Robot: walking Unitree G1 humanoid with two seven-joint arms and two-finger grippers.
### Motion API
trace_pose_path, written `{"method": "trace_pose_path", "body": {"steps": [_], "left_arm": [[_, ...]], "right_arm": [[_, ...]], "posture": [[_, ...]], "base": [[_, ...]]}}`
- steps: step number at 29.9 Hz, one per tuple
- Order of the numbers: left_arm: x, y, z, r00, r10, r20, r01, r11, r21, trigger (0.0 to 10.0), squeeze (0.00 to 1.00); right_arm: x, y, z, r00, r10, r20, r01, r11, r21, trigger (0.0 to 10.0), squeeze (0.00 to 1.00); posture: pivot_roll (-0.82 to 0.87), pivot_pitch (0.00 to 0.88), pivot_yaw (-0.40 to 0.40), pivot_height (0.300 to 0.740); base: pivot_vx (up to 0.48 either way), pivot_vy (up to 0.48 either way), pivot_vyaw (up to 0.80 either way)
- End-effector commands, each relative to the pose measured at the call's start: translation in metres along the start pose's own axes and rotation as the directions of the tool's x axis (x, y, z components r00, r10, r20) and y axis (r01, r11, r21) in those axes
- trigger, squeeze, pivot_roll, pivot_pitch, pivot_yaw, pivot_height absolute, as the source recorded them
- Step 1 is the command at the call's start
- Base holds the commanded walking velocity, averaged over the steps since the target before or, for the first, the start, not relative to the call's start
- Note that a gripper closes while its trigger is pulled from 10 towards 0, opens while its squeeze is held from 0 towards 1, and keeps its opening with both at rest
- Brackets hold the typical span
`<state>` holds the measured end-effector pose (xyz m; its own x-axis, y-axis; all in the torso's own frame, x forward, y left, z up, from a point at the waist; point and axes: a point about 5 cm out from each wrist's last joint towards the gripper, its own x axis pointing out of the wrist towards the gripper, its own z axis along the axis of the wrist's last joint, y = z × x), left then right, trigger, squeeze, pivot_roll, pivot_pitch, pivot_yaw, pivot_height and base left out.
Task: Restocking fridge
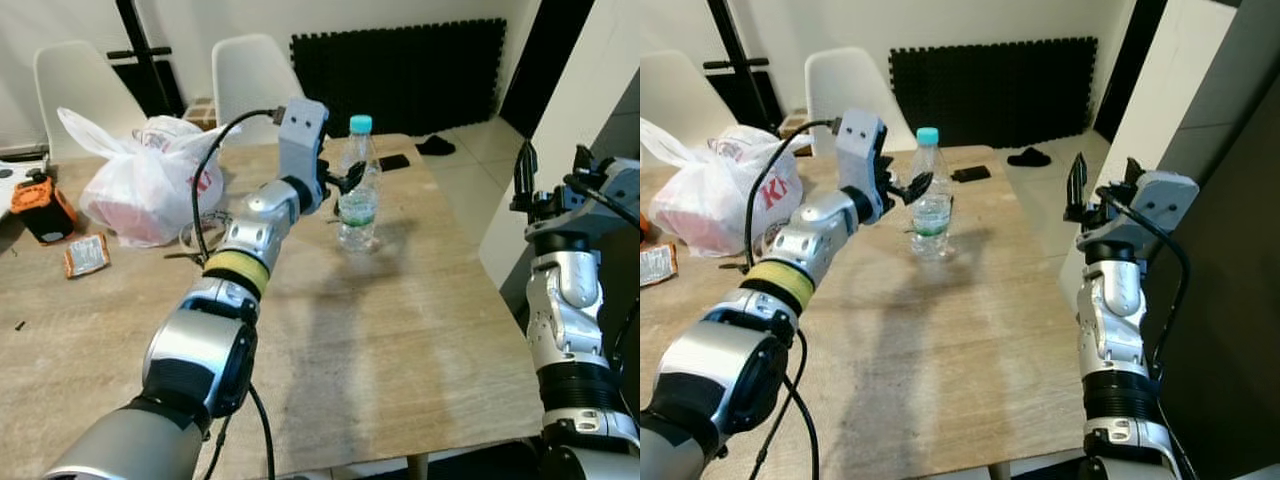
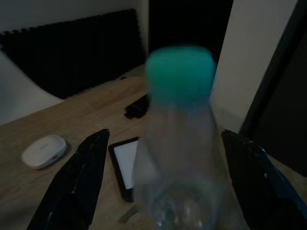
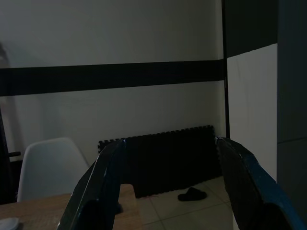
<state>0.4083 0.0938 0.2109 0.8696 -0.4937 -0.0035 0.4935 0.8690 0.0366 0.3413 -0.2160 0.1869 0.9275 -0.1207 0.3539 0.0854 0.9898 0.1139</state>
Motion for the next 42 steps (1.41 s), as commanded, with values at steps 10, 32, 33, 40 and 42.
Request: {"method": "trace_pose_path", "body": {"steps": [10, 32, 33, 40, 42], "left_arm": [[0.006, -0.025, -0.016, 0.986, -0.16, -0.037, 0.156, 0.983, -0.097, 10.0, 0.0], [0.0, -0.011, -0.021, 0.998, -0.054, -0.031, 0.053, 0.998, -0.018, 10.0, 0.0], [0.0, -0.011, -0.021, 0.998, -0.054, -0.031, 0.053, 0.998, -0.018, 10.0, 0.0], [-0.002, -0.017, 0.012, 0.97, -0.218, 0.11, 0.196, 0.964, 0.18, 10.0, 0.0], [-0.006, -0.023, 0.02, 0.95, -0.277, 0.142, 0.23, 0.932, 0.279, 10.0, 0.0]], "right_arm": [[-0.009, 0.001, -0.008, 0.999, -0.006, -0.047, 0.007, 1.0, 0.006, 10.0, 0.0], [-0.002, 0.008, -0.002, 0.998, 0.036, -0.047, -0.035, 0.999, 0.011, 10.0, 0.0], [-0.002, 0.008, -0.002, 0.998, 0.036, -0.047, -0.035, 0.999, 0.011, 10.0, 0.0], [-0.001, 0.058, 0.026, 0.914, 0.407, 0.01, -0.404, 0.904, 0.141, 10.0, 0.0], [-0.005, 0.078, 0.038, 0.835, 0.548, 0.044, -0.545, 0.817, 0.189, 10.0, 0.0]], "posture": [[-0.01, 0.0, 0.026, 0.74], [0.02, 0.0, 0.015, 0.74], [0.02, 0.0, 0.015, 0.74], [0.04, 0.0, 0.015, 0.74], [0.04, 0.0, 0.014, 0.74]], "base": [[0.0, 0.0, 0.0], [0.0, 0.0, 0.0], [0.0, 0.0, 0.0], [0.0, 0.0, 0.0], [0.0, 0.0, 0.0]]}}
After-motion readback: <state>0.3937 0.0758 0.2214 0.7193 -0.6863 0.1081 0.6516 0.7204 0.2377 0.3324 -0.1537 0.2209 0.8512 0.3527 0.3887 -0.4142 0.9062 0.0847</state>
